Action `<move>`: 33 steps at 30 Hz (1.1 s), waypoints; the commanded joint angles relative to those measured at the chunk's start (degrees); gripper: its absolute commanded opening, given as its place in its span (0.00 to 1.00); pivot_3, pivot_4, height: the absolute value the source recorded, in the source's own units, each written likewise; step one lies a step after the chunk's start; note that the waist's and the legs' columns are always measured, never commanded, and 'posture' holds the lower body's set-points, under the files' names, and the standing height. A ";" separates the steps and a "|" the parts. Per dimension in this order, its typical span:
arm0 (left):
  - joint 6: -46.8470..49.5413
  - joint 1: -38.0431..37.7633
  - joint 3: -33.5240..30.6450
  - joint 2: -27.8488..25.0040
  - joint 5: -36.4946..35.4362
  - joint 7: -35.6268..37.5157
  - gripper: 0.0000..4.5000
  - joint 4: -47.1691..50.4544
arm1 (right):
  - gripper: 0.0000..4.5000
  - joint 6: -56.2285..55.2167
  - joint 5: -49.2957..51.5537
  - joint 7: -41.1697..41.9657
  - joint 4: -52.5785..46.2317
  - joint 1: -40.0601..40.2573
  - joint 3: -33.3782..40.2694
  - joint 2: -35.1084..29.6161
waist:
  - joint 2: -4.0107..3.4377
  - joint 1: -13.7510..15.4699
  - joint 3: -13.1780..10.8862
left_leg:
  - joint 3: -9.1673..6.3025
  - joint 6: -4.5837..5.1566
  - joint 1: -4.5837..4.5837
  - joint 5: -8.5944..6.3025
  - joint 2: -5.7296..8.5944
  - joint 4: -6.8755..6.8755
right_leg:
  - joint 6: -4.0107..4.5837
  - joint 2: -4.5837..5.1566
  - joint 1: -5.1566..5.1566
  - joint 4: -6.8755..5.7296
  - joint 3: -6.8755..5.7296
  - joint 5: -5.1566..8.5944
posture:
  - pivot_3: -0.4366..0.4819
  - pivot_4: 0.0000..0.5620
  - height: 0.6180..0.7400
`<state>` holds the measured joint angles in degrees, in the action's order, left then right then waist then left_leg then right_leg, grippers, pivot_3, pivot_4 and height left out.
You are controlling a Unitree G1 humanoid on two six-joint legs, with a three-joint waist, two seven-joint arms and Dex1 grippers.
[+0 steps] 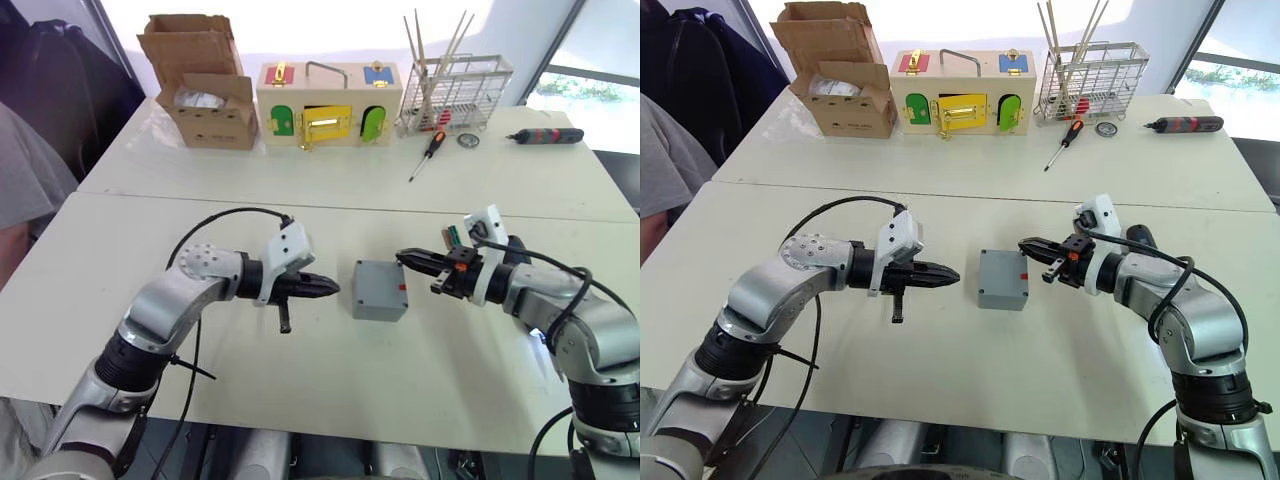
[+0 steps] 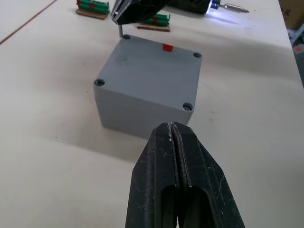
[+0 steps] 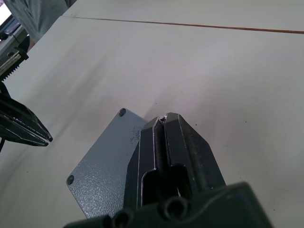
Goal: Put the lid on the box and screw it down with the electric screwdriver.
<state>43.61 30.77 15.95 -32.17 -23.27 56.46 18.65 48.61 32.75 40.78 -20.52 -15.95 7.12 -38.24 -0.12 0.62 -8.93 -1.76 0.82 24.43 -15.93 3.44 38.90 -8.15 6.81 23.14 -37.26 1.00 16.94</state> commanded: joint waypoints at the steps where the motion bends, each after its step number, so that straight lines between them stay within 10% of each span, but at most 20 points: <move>1: 0.06 0.73 -1.33 -0.07 -1.00 -0.41 0.00 1.02 | 0.01 -1.06 0.24 -0.04 -0.70 0.30 0.52 -0.15 | 0.00 -0.06 0.00 | 0.00 0.00 0.00 0.00 0.00 0.00 | 0.00 0.00 0.00 0.00 0.00 0.00 | 0.48 0.27 0.99; 33: -1.54 0.90 -0.11 0.26 -0.16 -0.95 0.00 -0.22 | 0.01 -1.61 -0.78 0.13 0.00 1.16 -0.60 -1.37 | 0.00 -0.02 0.00 | 0.00 0.00 0.00 0.00 0.00 0.00 | 0.00 0.00 0.00 0.00 0.00 0.00 | 0.48 0.27 0.99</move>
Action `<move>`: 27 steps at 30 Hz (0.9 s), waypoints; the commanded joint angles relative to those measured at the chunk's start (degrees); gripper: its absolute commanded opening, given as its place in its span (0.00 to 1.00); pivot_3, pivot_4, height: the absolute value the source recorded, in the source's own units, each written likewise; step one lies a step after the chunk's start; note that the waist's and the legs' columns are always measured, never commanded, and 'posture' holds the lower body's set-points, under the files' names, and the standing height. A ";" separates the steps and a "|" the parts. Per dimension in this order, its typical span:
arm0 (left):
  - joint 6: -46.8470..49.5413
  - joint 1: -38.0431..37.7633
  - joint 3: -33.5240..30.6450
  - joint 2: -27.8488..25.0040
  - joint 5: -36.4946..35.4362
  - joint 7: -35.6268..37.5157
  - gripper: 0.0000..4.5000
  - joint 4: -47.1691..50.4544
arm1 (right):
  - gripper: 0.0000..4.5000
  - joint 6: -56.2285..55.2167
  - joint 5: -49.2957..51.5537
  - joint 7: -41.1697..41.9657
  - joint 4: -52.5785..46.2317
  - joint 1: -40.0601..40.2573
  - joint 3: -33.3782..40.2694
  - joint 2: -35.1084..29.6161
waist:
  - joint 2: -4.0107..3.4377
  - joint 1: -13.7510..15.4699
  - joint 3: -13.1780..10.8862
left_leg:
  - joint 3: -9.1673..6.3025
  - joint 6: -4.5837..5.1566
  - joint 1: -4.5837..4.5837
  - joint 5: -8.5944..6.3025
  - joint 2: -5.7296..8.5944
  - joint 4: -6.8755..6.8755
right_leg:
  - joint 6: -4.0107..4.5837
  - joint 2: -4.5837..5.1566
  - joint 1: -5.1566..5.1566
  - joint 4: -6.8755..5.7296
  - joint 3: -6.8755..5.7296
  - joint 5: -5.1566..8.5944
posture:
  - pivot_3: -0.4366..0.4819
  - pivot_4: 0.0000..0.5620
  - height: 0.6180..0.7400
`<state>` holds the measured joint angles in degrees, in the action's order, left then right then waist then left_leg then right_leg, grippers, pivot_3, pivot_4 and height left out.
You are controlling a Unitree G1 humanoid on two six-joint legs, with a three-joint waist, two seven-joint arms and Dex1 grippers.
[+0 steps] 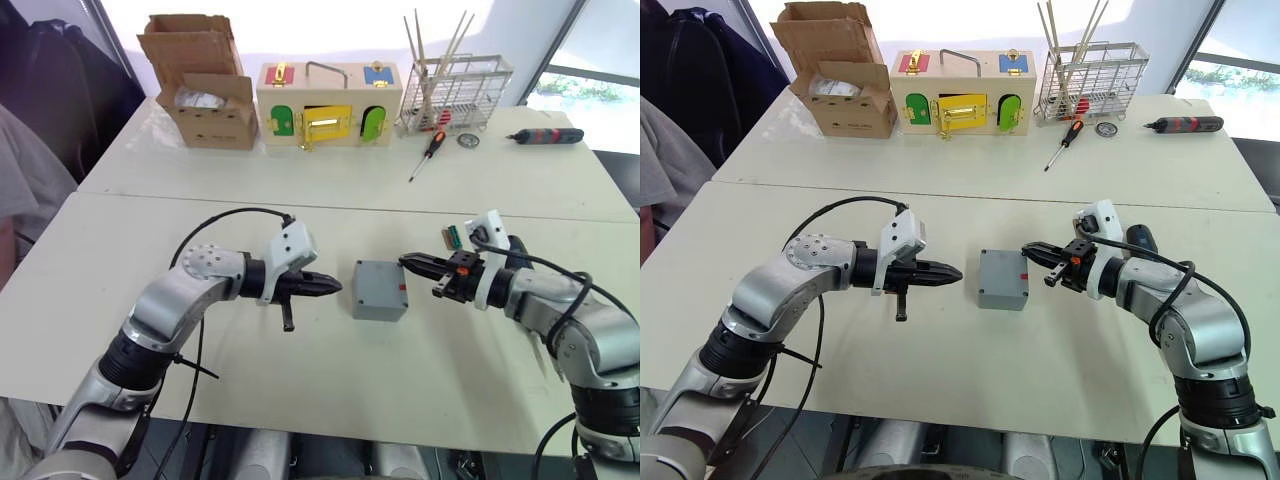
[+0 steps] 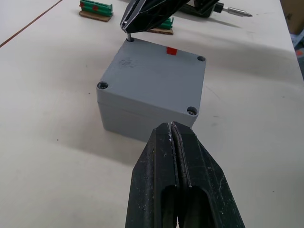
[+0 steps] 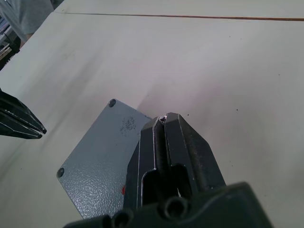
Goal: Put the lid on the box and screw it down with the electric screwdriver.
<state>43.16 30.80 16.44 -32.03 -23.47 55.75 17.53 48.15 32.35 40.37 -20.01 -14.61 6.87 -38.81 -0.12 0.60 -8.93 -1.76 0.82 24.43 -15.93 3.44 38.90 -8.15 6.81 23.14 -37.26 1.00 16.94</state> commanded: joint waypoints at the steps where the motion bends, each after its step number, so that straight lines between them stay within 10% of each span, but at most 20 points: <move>1: -1.06 0.87 -0.65 0.15 0.00 -0.30 0.00 0.96 | 0.01 -1.20 -0.54 0.69 -0.43 -0.22 -0.47 -0.95 | 0.00 -0.01 0.00 | 0.00 0.00 0.00 0.00 0.00 0.00 | 0.00 0.00 0.00 0.00 0.00 0.00 | 0.48 0.27 0.99; 6: -1.03 1.01 -0.78 0.54 0.05 -0.67 0.00 0.99 | 0.21 -1.71 -1.49 1.50 -0.08 -0.41 -0.78 -2.20 | 0.00 0.02 0.00 | 0.00 0.00 0.00 0.00 0.00 0.00 | 0.00 0.00 0.00 0.00 0.00 0.00 | 0.48 0.27 0.99; 12: -1.05 1.43 -1.04 1.24 -0.37 -0.97 0.00 1.35 | 0.84 -0.26 -1.22 2.54 -0.21 -2.55 2.32 -6.77 | 0.00 0.01 0.00 | 0.00 0.00 0.00 0.00 0.00 0.00 | 0.00 0.00 0.00 0.01 0.00 0.00 | 0.48 0.27 0.99; 21: -0.80 2.71 -0.07 2.85 -2.22 -0.04 0.00 5.63 | 0.84 8.42 0.38 6.92 9.21 -11.98 8.99 -23.18 | 0.00 0.01 0.00 | 0.02 0.01 0.01 -0.01 0.00 0.00 | 0.00 0.02 -0.03 0.05 0.01 0.00 | 0.48 0.27 0.99; 27: -2.92 1.92 1.92 5.56 -1.65 -0.58 0.00 6.24 | 1.00 12.22 -5.43 10.31 20.47 -21.01 1.05 -34.92 | -0.03 -0.02 -0.01 | 0.07 0.02 0.01 -0.01 -0.03 -0.04 | 0.01 0.03 0.00 0.08 0.02 0.00 | 0.48 0.27 0.99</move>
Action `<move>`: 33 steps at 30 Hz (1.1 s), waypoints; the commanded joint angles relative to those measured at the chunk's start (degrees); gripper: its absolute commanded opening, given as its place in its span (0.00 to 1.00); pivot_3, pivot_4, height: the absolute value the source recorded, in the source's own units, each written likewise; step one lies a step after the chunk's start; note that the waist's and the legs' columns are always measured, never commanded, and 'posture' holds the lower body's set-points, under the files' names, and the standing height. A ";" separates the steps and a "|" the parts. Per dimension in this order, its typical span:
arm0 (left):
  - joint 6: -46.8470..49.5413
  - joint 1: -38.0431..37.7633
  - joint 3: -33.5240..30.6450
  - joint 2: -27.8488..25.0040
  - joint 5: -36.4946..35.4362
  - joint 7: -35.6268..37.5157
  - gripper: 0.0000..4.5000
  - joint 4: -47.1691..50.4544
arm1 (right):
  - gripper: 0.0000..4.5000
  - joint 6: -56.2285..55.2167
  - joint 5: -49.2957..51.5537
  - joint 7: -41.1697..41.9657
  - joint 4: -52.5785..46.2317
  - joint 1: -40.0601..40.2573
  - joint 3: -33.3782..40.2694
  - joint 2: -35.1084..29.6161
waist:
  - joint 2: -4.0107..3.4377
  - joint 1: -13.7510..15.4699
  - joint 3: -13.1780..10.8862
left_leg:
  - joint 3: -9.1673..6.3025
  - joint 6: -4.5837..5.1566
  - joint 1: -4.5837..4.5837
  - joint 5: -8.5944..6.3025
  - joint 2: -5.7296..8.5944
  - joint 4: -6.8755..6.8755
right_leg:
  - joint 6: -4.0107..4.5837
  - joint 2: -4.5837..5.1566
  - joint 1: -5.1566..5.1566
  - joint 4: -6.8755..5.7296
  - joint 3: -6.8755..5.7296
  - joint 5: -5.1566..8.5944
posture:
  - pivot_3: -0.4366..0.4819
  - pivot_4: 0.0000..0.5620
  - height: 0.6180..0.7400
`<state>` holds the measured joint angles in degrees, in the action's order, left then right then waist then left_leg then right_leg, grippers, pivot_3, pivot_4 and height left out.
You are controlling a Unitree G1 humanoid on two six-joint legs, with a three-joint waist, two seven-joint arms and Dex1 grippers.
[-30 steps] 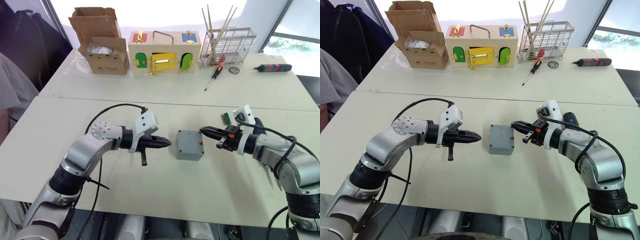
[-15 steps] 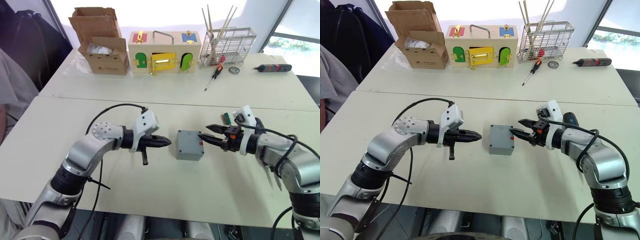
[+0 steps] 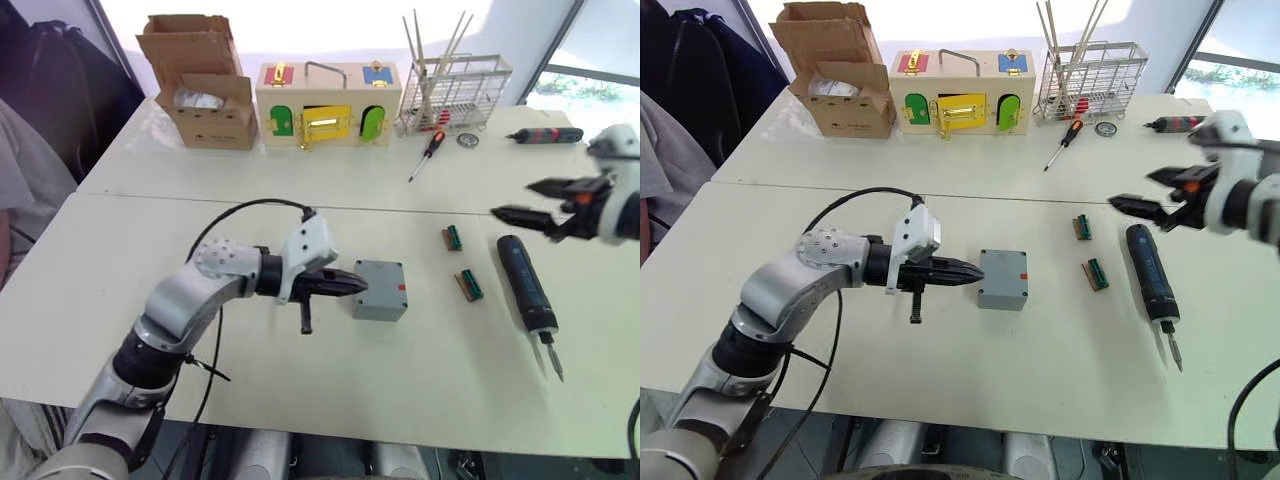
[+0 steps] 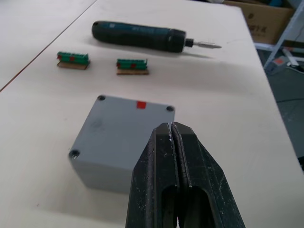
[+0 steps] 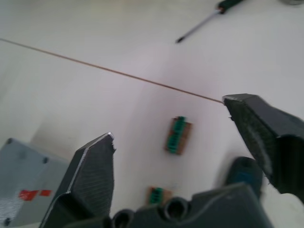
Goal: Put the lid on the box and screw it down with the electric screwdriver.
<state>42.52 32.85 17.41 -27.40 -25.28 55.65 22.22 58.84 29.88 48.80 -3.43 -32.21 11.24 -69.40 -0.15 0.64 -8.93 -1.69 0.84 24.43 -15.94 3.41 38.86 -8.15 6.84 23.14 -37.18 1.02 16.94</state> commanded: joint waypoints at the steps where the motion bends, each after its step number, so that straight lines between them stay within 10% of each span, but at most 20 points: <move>1: -2.66 -0.34 1.32 1.56 0.27 -0.82 0.00 1.74 | 1.00 2.96 -3.69 3.23 6.03 -4.37 -5.43 -6.28 | -0.01 -0.05 0.00 | 0.01 0.00 0.00 0.00 0.00 0.00 | 0.00 0.00 0.00 0.02 0.00 0.00 | 0.48 0.27 0.99; 10: -2.87 -1.21 3.79 5.42 -0.38 -3.18 0.00 5.42 | 1.00 12.25 -7.39 25.05 11.65 -6.82 -26.89 -16.65 | -0.17 -0.55 0.03 | 0.18 0.27 0.00 -0.16 0.00 0.05 | 0.00 0.05 0.01 0.08 0.12 0.00 | 0.48 0.27 0.99; 33: -1.01 -4.85 4.68 7.74 -0.20 -11.07 0.00 6.65 | 0.95 19.81 -15.31 20.59 22.11 -13.43 -39.77 -2.07 | -0.24 0.12 0.00 | 0.17 0.08 0.07 -0.07 0.06 0.10 | 0.00 0.09 0.10 0.05 0.11 0.00 | 0.48 0.27 0.99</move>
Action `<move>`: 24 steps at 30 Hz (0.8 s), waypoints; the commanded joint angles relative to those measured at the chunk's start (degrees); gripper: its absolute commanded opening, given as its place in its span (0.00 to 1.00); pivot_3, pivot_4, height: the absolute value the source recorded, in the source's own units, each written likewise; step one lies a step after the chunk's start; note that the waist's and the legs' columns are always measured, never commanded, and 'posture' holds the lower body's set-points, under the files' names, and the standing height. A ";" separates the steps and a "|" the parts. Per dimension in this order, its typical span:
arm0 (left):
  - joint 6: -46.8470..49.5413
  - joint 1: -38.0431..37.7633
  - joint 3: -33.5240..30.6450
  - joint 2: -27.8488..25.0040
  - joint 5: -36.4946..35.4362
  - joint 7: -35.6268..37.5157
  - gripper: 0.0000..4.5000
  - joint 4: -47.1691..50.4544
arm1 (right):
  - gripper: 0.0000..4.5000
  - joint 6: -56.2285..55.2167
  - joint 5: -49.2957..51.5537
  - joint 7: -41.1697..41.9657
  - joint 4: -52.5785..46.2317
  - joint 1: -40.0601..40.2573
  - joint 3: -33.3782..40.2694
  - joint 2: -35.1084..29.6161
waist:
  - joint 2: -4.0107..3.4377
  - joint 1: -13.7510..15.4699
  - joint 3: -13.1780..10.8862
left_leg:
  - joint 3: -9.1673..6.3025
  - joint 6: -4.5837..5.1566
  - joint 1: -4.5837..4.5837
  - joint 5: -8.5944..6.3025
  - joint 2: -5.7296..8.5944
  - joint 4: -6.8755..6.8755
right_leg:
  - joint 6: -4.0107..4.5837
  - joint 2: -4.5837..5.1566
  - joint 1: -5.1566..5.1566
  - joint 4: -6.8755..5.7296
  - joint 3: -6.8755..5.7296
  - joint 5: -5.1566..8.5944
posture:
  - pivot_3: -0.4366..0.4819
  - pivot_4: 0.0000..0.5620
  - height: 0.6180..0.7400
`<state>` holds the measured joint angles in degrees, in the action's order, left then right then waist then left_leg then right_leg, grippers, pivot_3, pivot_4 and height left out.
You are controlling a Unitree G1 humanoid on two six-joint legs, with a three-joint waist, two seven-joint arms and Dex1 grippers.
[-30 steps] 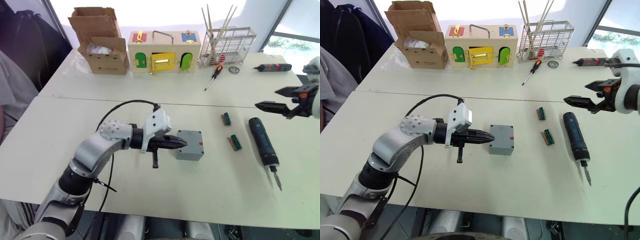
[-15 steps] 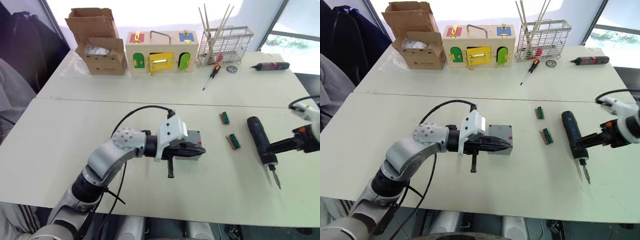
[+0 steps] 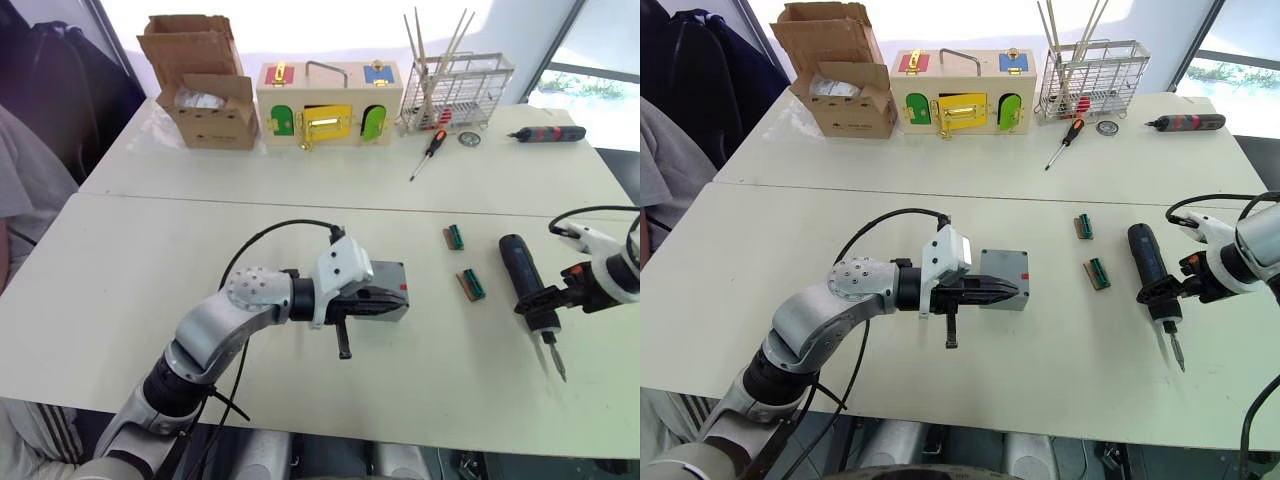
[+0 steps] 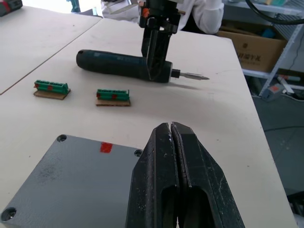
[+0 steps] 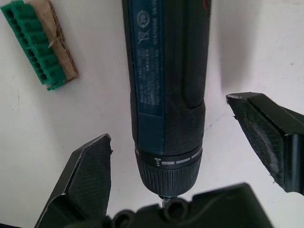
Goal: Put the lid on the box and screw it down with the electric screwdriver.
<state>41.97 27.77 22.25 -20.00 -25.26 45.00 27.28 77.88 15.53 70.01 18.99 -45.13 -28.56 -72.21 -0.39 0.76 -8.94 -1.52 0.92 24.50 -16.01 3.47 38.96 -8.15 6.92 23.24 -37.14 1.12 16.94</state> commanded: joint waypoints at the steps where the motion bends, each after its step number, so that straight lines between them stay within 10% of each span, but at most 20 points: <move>1: -0.49 0.22 -0.13 0.48 -0.25 -0.60 0.00 1.45 | 0.89 1.47 -1.24 -1.89 0.83 -1.03 0.56 1.89 | 0.00 -0.05 0.00 | 0.00 0.00 0.00 0.00 0.00 0.00 | 0.00 0.00 0.00 0.00 0.00 0.00 | 0.48 0.27 0.99; 8: -1.06 -0.11 0.20 1.18 0.24 -1.53 0.00 0.49 | 0.41 0.11 -2.88 -2.25 -1.03 -0.18 -1.13 2.24 | 0.01 -0.05 0.00 | -0.01 0.00 -0.01 0.00 -0.01 0.01 | 0.00 -0.01 -0.01 0.00 -0.01 0.00 | 0.48 0.27 0.99; 16: -2.04 -0.16 0.00 1.93 1.15 -1.98 0.00 -0.88 | 0.41 0.42 -3.39 -3.09 0.18 0.37 0.88 2.57 | 0.03 -0.01 0.01 | -0.02 0.00 -0.02 0.00 0.00 0.02 | 0.00 -0.01 -0.05 0.00 -0.03 0.00 | 0.48 0.27 0.99; 24: -3.40 1.12 -3.14 0.73 -0.68 0.89 0.00 -4.44 | 0.41 1.01 -0.97 -7.81 13.47 -22.93 16.83 7.28 | -0.54 -0.63 -0.19 | 0.20 -0.01 0.01 0.01 0.01 -0.11 | 0.00 0.00 0.21 -0.07 0.21 -0.01 | 0.48 0.27 0.99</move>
<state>39.59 28.13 21.00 -19.15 -24.61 45.03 22.68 78.64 13.57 63.99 32.58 -63.26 -18.98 -63.60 -0.93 0.13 -9.12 -1.32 0.90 24.52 -15.99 3.46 38.75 -8.15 6.92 23.53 -37.21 1.31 16.94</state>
